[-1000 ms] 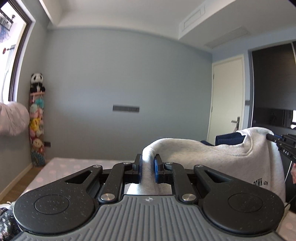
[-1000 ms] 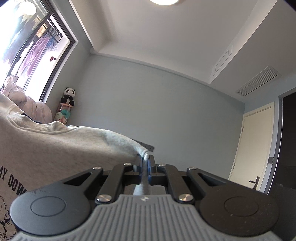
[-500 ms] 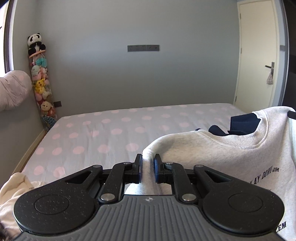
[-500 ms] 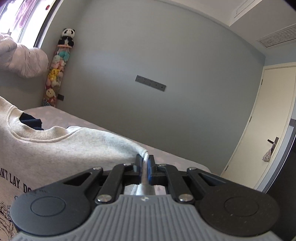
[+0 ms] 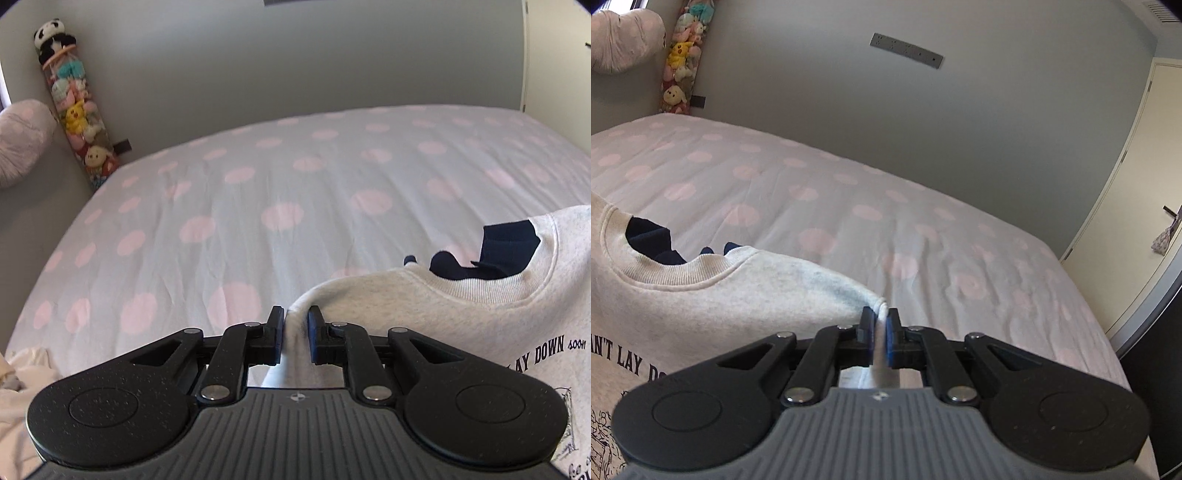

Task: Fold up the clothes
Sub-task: 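Lower the sweatshirt flat onto the bed and open both grippers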

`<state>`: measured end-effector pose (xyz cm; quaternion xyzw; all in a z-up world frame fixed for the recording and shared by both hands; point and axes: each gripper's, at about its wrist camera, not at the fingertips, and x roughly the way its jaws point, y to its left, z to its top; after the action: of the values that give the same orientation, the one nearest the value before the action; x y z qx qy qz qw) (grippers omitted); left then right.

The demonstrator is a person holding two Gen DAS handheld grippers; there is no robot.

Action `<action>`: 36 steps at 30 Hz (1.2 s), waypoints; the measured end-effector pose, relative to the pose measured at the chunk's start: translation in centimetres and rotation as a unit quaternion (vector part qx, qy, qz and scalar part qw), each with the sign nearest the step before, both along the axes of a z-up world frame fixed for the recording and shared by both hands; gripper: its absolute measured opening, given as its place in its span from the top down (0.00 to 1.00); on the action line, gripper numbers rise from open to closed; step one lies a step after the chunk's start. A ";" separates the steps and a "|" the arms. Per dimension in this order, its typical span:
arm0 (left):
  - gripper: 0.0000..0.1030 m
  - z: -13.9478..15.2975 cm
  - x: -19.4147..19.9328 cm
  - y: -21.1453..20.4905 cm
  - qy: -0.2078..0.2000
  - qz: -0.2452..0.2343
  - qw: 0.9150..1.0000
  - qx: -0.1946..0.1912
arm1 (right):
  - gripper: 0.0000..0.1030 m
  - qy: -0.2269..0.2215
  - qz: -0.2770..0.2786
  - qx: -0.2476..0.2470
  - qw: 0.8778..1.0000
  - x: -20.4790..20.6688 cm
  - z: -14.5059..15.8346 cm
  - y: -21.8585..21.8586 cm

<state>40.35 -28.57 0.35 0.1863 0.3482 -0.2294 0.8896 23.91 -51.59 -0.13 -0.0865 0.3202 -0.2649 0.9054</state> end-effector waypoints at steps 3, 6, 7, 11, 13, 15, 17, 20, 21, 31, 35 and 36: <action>0.85 -1.6 0.1 -0.4 0.008 0.004 1.000 0.008 | 0.78 0.018 -0.002 0.019 1.000 1.4 -1.7 -0.6; 0.72 -1.9 0.6 0.4 0.022 0.013 1.000 0.001 | 0.57 0.028 -0.018 0.038 0.999 2.9 -1.5 -0.9; 0.60 -2.0 0.8 0.6 0.027 0.015 1.000 -0.001 | 0.54 0.031 -0.021 0.045 0.998 2.6 -1.4 -1.0; 0.53 -0.5 -0.8 3.5 0.028 0.021 0.999 -0.017 | 0.49 0.037 -0.030 0.057 0.997 0.2 -0.5 -1.2; 0.53 0.4 -1.9 5.2 0.030 0.023 0.999 -0.022 | 0.49 0.040 -0.033 0.070 0.996 -1.5 0.1 -1.2; 0.52 1.0 -3.3 7.0 0.042 0.021 0.998 -0.029 | 0.49 0.040 -0.033 0.087 0.995 -4.0 0.5 -0.7; 0.51 1.4 -5.1 9.3 0.058 0.026 0.997 -0.040 | 0.48 0.040 -0.034 0.103 0.993 -6.6 0.9 -0.1; 0.50 1.7 -8.1 12.9 0.085 0.031 0.994 -0.054 | 0.43 0.044 -0.032 0.123 0.991 -10.5 1.2 1.0; 0.50 1.7 -9.1 14.1 0.093 0.033 0.993 -0.057 | 0.42 0.046 -0.030 0.128 0.990 -11.9 1.2 1.5; 0.49 -1.3 -19.5 24.0 0.142 0.066 0.987 -0.039 | 0.36 0.082 -0.043 0.207 0.974 -26.0 -0.5 6.4; 0.48 -3.1 -22.4 27.1 0.160 0.092 0.982 -0.045 | 0.35 0.107 -0.061 0.245 0.962 -29.7 -2.6 7.4; 0.48 -3.6 -23.0 27.7 0.169 0.098 0.979 -0.052 | 0.35 0.111 -0.071 0.259 0.957 -30.3 -3.2 7.2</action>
<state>17.33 -0.86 -3.21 0.0633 0.4974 -0.1868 0.8448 -6.36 -44.35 -3.34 0.1446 0.4815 -0.2252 0.8345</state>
